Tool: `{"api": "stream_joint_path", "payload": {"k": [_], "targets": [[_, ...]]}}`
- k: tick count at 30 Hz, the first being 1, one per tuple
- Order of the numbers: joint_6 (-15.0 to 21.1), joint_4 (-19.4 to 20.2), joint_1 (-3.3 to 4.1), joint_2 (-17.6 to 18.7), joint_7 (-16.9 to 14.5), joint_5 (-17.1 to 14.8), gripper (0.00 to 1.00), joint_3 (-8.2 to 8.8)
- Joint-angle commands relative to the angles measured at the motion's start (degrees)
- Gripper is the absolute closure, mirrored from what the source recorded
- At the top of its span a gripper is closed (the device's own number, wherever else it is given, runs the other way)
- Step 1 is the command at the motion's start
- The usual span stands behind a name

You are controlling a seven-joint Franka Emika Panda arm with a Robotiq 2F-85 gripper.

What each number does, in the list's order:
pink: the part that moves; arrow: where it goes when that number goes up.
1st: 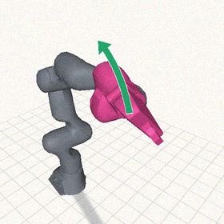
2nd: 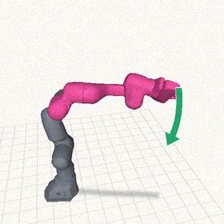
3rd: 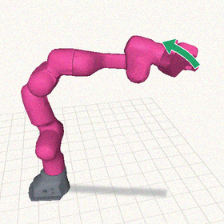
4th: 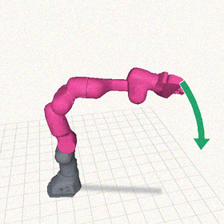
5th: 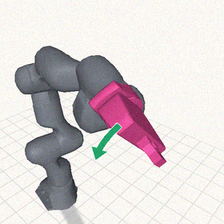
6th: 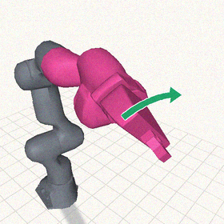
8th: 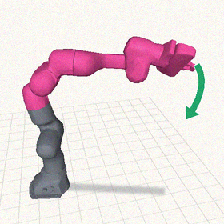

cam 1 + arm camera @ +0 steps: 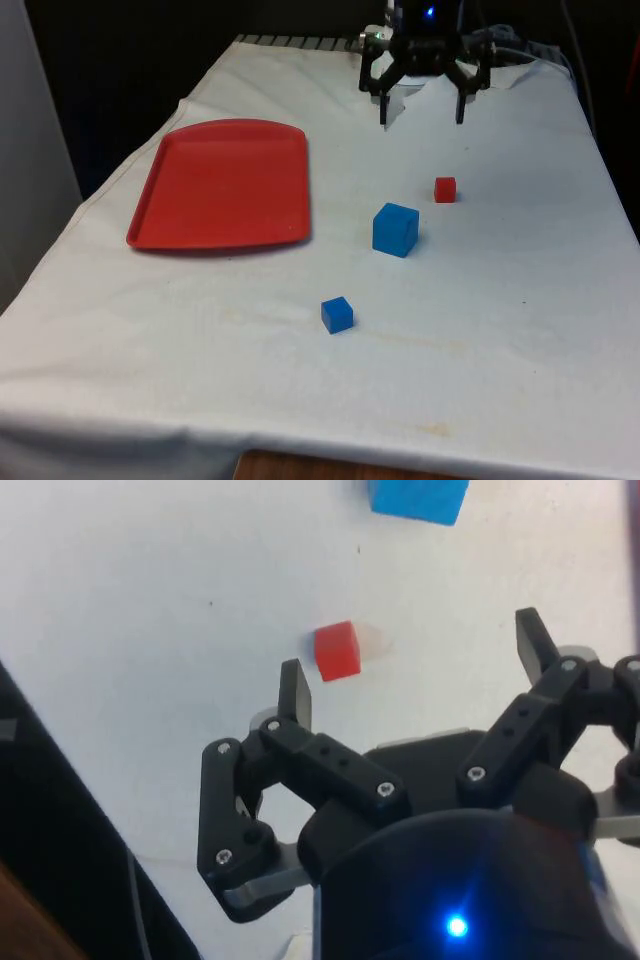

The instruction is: Pick up the largest block and place it onto the tray.

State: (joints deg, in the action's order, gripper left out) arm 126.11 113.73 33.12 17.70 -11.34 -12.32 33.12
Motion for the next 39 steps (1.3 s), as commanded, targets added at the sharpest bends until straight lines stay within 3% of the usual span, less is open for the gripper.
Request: {"api": "stream_joint_path", "payload": {"k": [1,7,8,9,16,17,18,21,26,27,28,39], "targets": [[0.8,0.3,-0.29,0.3,-0.5,-0.7,0.00,-0.17],[3.0,1.1,-0.74,2.8,-1.3,-3.3,0.00,0.06],[2.1,0.8,-0.34,2.5,-0.7,-2.3,0.00,0.34],[3.4,1.0,-0.86,3.3,-1.4,-3.7,0.00,0.06],[6.4,0.8,-1.38,6.8,-2.2,-7.6,0.00,0.17],[5.7,0.8,-0.97,6.5,-1.8,-6.8,0.00,0.52],[6.7,0.8,-1.49,7.1,-2.3,-8.0,0.00,0.17],[8.0,0.8,-1.66,8.5,-2.6,-9.9,0.00,0.11],[9.6,0.6,-1.66,10.5,-2.5,-12.3,0.00,0.00],[9.1,0.7,-1.26,10.3,-2.3,-11.5,0.00,0.46],[9.9,0.6,-1.60,10.9,-2.3,-12.7,0.00,0.00],[12.2,-0.2,-1.20,14.4,-0.2,-16.3,0.00,-0.11]]}}
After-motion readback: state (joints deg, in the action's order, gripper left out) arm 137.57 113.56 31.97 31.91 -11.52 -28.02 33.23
